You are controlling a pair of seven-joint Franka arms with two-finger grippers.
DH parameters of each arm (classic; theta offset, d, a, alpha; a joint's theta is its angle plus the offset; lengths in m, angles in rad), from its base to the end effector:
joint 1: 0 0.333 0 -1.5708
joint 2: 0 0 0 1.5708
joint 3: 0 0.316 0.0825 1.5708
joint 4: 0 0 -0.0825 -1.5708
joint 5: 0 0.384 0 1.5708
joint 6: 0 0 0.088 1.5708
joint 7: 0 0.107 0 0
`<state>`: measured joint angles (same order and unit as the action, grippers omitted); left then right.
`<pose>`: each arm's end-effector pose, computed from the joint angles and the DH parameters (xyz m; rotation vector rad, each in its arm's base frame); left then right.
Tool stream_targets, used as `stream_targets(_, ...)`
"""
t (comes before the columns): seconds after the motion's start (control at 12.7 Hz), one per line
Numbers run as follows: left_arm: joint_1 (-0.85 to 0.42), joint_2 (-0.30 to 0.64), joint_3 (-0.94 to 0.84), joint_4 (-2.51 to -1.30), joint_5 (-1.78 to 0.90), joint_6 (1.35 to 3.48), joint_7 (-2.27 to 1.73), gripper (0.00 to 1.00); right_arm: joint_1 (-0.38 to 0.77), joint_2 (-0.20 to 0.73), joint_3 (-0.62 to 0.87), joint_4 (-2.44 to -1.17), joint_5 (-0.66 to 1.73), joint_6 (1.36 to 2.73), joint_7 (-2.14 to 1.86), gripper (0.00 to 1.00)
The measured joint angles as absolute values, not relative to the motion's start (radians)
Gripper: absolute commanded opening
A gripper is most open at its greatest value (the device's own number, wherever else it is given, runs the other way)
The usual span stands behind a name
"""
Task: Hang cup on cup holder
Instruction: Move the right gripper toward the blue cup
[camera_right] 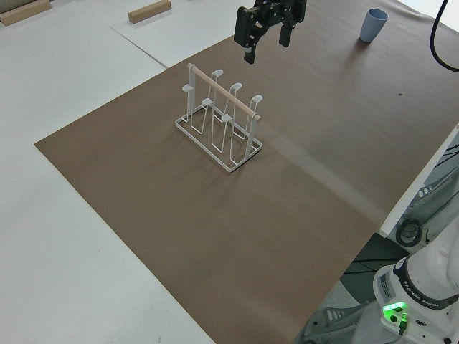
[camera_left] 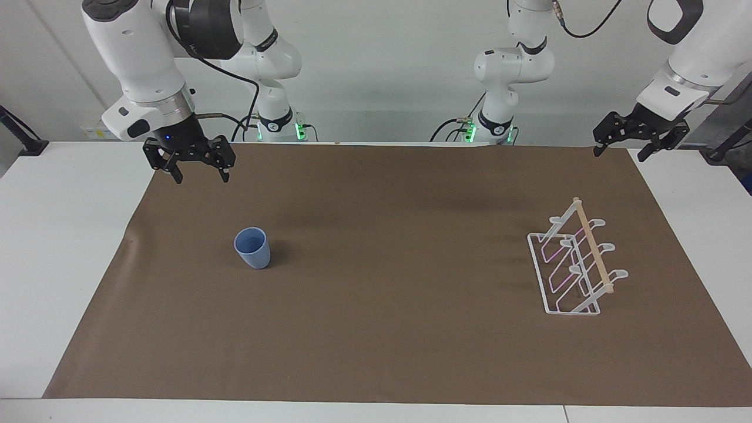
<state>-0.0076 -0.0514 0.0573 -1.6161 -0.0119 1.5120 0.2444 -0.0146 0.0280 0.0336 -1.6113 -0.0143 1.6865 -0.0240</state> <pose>0.5313 0.0259 0.6261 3.1034 -0.3039 -0.0780 0.5729 0.0093 0.5999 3.1265 0.0692 0.0738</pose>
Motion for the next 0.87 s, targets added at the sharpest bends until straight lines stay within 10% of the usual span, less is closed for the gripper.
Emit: stream_targets(0.87, -0.008, -0.051, 0.057, -1.616, -0.012, 1.512, 0.244, 1.00, -0.017, -0.007, 0.032, -1.732, -0.014, 1.799, -0.043, 1.00)
